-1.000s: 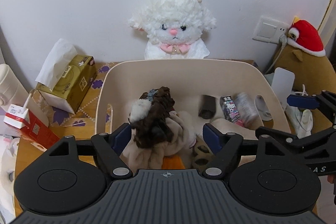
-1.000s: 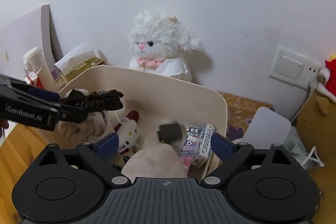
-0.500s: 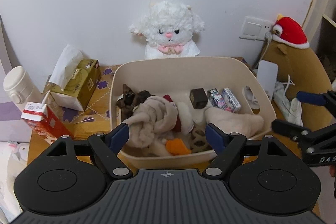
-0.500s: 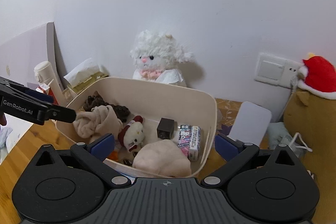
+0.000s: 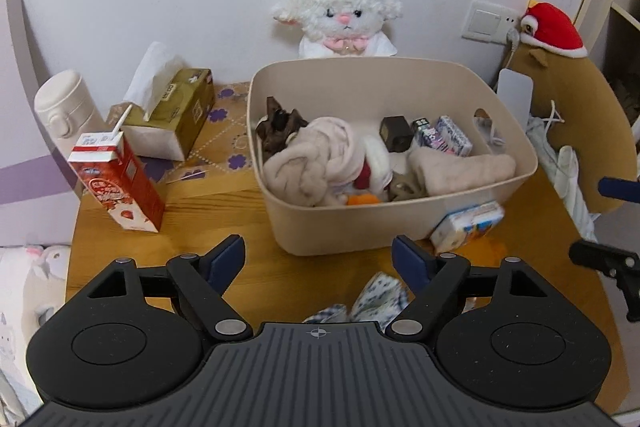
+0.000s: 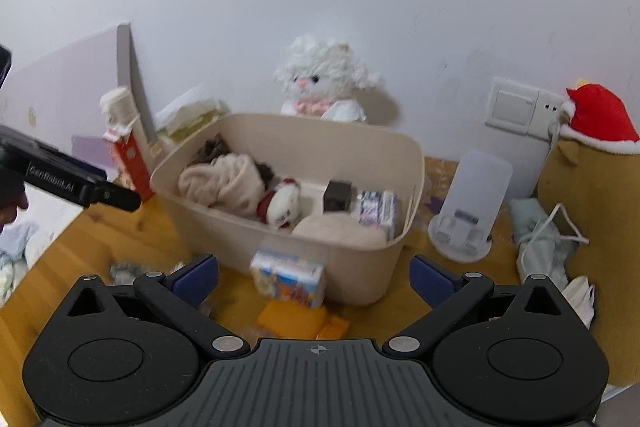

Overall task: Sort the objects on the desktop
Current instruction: 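Move left tool to the blue checked cloth while right tool reaches the wrapped bag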

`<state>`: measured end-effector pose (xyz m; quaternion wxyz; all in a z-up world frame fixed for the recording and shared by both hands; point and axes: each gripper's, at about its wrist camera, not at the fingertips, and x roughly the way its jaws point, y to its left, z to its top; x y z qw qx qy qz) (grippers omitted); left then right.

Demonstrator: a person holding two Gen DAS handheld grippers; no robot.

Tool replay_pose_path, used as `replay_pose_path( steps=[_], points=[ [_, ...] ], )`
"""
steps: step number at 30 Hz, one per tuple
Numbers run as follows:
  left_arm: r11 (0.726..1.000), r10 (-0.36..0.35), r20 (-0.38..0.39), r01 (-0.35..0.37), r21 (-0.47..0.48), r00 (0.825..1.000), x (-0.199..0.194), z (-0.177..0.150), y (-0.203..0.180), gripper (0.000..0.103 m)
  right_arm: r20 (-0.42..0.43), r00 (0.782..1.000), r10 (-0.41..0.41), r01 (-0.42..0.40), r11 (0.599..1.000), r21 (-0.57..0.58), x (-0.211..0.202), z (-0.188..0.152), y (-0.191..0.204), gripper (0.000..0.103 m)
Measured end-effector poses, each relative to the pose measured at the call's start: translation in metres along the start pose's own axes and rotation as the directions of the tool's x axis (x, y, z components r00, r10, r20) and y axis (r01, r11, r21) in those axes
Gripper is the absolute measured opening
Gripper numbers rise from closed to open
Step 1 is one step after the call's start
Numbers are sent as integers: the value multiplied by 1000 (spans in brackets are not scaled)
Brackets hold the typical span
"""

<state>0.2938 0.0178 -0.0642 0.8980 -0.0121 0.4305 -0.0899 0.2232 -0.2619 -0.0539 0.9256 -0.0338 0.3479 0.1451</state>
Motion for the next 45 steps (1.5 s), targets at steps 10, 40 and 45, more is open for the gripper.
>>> replay_pose_path(
  steps=[10,40,45],
  points=[
    [991,-8,-76,19,134,997,17,-45,3,82,-127,992,-24,24,1000,-1,20,-41,17,103],
    [940,-96,-220,161,301,971,82,-88,0,83,-317,946,-63,52,998,-42,91,-86,60,103],
    [943,-75,-228,143,301,971,91,-88,-5,83,-317,945,-80,73,997,-32,97,-87,64,103]
  ],
)
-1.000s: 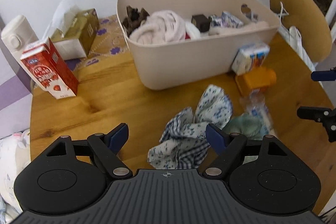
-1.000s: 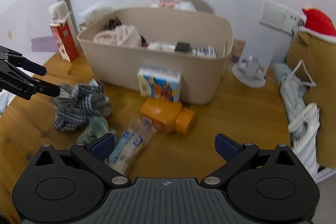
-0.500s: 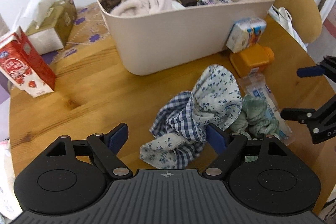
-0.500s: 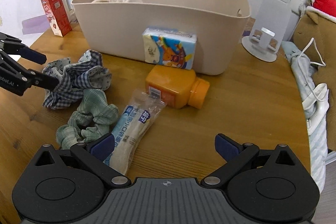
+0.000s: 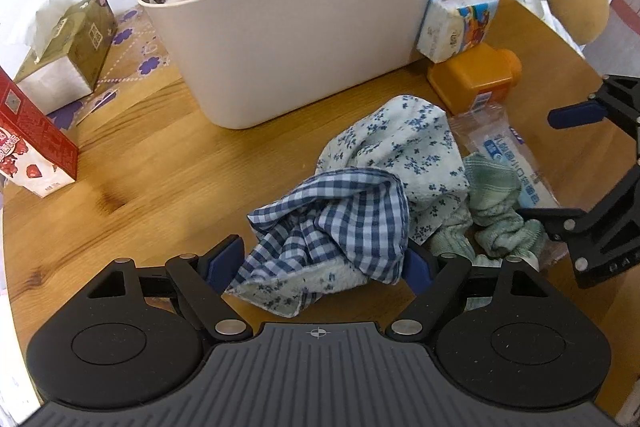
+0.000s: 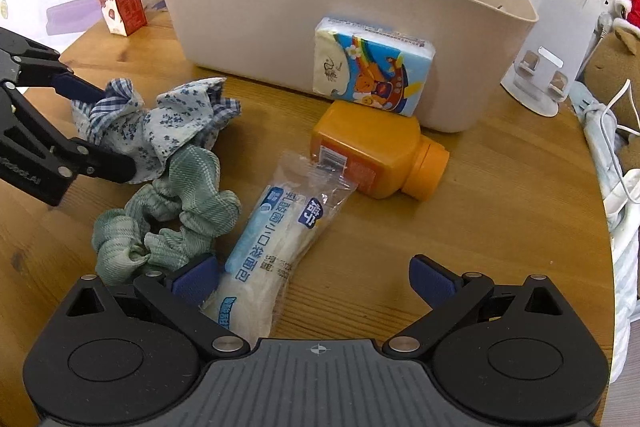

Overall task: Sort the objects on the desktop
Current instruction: 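Move left tool to the blue checked cloth while right tool reaches the wrapped bag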

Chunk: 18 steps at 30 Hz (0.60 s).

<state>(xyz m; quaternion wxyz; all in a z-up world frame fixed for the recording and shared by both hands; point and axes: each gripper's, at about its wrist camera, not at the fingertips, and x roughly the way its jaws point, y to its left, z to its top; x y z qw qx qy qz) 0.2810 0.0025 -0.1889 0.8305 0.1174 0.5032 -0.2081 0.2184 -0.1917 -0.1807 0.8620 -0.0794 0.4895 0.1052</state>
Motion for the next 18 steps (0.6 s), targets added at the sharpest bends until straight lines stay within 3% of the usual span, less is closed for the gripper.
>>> replay_pose_path(
  steps=[5,12,15,17,18],
  points=[
    [1000,2,16,-3,12,1000,4,4,-4,81,2,1000,8,-8,1000,8,-1,-2,-1,96],
    [999,-50,15,50,-4,999,8,6,-1,51,1,1000,25,-25,1000,4,-2,-3,-2,77],
    [998,-64,15,64,-17,998,7,7,1,38,-2,999,37,-37,999,2,-2,-3,-3,62],
    [996,-79,11,80,-33,997,6,8,3,29,2,999,47,-47,999,-1,-4,-3,-3,42],
    [995,-87,9,87,-41,996,5,9,4,25,2,999,48,-48,999,-2,-5,-3,-3,39]
  ],
)
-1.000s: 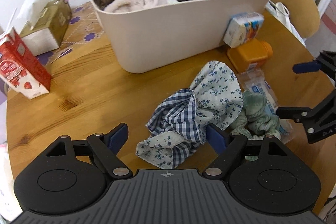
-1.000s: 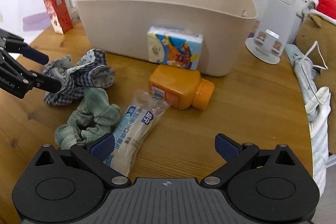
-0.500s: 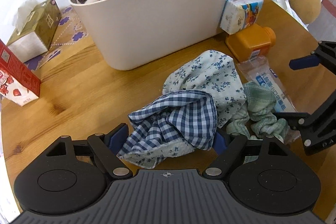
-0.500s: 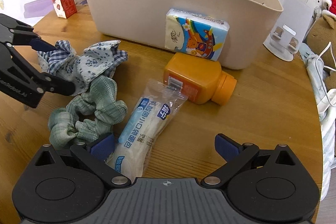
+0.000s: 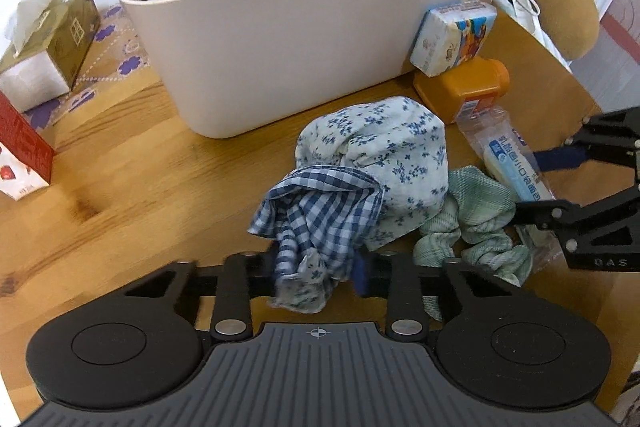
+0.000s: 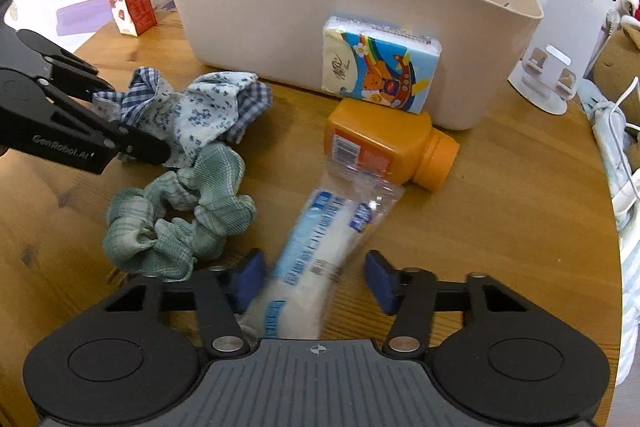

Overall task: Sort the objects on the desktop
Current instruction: 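Move left tool to the blue checked cloth while right tool reaches the wrapped bag, then close left tool on the checked cloth while right tool grips the wrapped bag, then lift and carry the checked cloth and wrapped bag over the basket with both tools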

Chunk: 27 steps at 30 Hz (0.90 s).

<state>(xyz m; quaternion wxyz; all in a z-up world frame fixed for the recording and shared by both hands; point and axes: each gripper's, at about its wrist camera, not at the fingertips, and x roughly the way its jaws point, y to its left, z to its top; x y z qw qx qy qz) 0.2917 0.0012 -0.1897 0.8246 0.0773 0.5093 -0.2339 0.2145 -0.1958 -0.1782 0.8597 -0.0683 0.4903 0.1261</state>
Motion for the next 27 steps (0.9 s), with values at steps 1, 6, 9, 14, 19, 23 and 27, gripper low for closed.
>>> replay_pose_path(
  steps=[1,6,9,14,19,23,27],
  points=[
    [1000,-6,-2,6,-8,1000,-1,0,1,23,-2,1000,3,-3,1000,2,0,0,0,37],
    [1000,0,3,0,-1,1000,-7,-3,-2,18,-9,999,31,-31,999,16,-3,-2,-3,29],
    [1000,0,4,0,-6,1000,-11,-5,-1,17,-8,999,44,-44,999,19,-6,-3,-5,26],
    [1000,7,12,-7,-6,1000,-20,-10,-2,17,-5,998,64,-64,998,26,-14,-8,-10,24],
    [1000,22,21,-21,-3,1000,-30,-14,-1,17,13,996,85,-86,996,24,-28,-12,-17,24],
    [999,41,42,-41,3,998,-44,-18,1,17,38,994,98,-99,995,17,-43,-13,-24,24],
    [999,48,76,-48,4,996,-58,-17,0,17,75,991,114,-115,993,10,-57,-7,-29,24]
  ],
)
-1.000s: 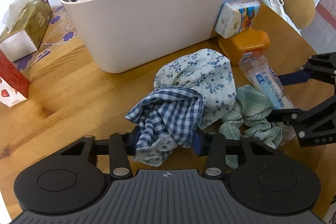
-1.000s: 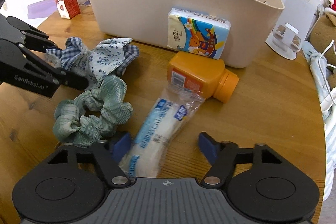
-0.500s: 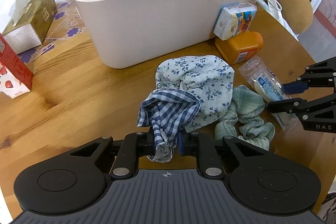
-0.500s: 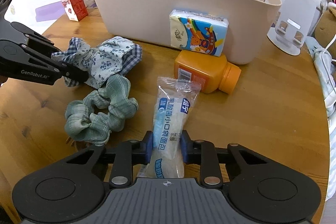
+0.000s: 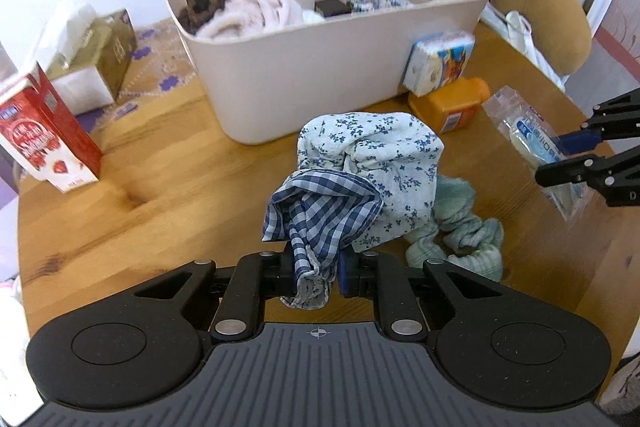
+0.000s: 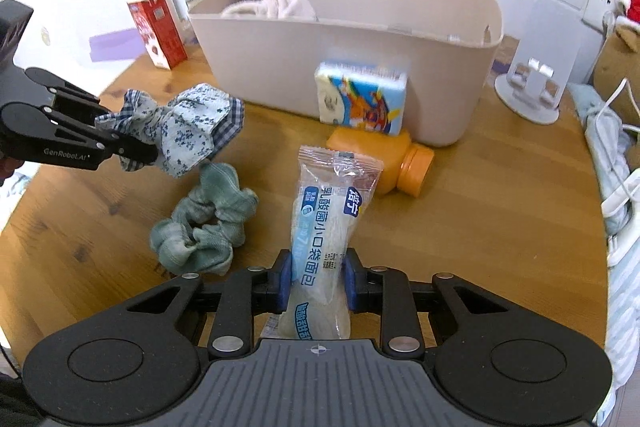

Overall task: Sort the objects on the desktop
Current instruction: 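Lift and carry the checked cloth and wrapped bag over the basket with both tools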

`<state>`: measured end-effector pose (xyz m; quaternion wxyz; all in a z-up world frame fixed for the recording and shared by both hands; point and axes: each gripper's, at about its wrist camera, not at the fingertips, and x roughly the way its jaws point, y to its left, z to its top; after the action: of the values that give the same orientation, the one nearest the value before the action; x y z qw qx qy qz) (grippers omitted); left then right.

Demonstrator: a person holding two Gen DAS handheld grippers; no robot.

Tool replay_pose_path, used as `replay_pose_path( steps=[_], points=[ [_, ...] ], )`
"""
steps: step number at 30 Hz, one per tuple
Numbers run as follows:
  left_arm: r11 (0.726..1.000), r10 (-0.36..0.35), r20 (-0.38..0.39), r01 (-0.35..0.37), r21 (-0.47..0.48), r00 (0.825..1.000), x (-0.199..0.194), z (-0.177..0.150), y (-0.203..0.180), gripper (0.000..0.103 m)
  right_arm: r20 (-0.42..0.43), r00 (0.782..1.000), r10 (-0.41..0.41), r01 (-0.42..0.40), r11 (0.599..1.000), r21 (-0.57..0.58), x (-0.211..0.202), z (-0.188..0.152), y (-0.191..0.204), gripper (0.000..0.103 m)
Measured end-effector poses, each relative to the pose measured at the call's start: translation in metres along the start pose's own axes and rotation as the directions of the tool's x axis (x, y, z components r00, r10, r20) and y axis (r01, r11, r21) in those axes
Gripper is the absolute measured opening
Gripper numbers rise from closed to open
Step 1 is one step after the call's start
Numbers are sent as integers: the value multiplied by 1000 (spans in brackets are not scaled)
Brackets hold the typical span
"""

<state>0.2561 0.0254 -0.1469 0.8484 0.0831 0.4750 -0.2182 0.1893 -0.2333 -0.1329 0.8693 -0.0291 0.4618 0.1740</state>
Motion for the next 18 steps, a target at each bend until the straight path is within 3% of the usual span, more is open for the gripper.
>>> replay_pose_path(
  steps=[10,18],
  points=[
    [1000,29,108,-28,-7,994,-38,27,-3,17,119,993,24,-24,1000,2,-39,28,-14,24],
    [998,61,210,-64,9,976,-62,60,2,17,214,977,10,-8,1000,-10,-61,55,-33,24]
  ],
)
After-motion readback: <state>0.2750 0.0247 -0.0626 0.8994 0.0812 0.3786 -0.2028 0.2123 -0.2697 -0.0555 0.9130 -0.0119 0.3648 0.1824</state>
